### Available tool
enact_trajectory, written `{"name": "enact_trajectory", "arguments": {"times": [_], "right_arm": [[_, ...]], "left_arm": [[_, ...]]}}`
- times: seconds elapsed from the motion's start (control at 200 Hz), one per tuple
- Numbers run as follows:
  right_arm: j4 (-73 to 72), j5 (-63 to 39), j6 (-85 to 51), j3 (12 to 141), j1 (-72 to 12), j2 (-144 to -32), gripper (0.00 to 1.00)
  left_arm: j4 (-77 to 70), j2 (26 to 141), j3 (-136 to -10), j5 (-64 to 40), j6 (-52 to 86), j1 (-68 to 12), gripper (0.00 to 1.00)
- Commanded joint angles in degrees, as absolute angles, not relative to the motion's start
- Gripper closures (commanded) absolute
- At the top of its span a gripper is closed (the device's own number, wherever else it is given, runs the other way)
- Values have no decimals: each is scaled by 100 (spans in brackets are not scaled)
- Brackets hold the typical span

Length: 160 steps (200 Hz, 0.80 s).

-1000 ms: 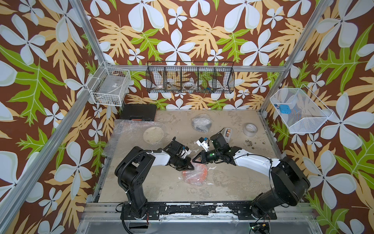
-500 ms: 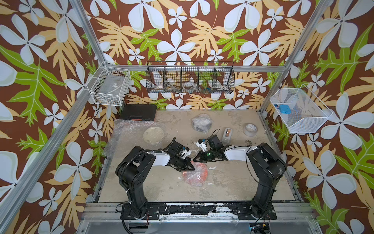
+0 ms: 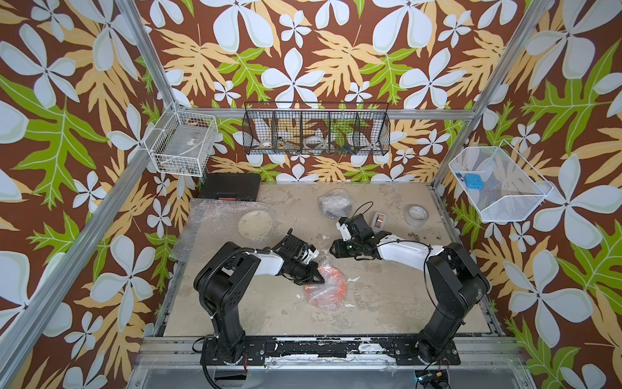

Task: Wrap dinner plates in bubble wrap
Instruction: Stick the tape on the bubble wrap.

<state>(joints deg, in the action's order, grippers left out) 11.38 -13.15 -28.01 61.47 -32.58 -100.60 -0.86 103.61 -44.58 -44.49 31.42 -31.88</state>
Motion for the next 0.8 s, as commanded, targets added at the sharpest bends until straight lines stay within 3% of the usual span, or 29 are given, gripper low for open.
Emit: {"name": "enact_trajectory", "arguments": {"times": [0.0,0.045,0.165,0.25,0.37,0.545,0.671,0.796], "right_arm": [[1774,-978,-2678,6308,-3261,-9811,54],[1741,-1497,-2717,6296,-3261,-9630,60],[1109,-3600,-3192,5870,-3261,-9326,89],[376,-4641,-3744,5429,-3261,-9421,100],[-167,-5151,-3994,5091,-3261,-9850,100],[823,-4050,-3437,5229,-3095,-10552,100],[1213,-3915,-3292,5284,-3094,-9897,100],[1015,-4647,-3601,5128,-3246,-9277,100]], "left_arm": [[770,10445,-4386,-3758,3076,-3200,100],[765,10450,-4393,-3753,3076,-3205,100],[789,10454,-4408,-3736,3087,-3206,100],[792,10451,-4421,-3730,3095,-3200,100],[839,10472,-4464,-3692,3066,-3204,100],[888,10486,-4474,-3648,3067,-3199,100],[895,10457,-4465,-3639,3076,-3200,100],[896,10496,-4487,-3657,3063,-3207,100]]}}
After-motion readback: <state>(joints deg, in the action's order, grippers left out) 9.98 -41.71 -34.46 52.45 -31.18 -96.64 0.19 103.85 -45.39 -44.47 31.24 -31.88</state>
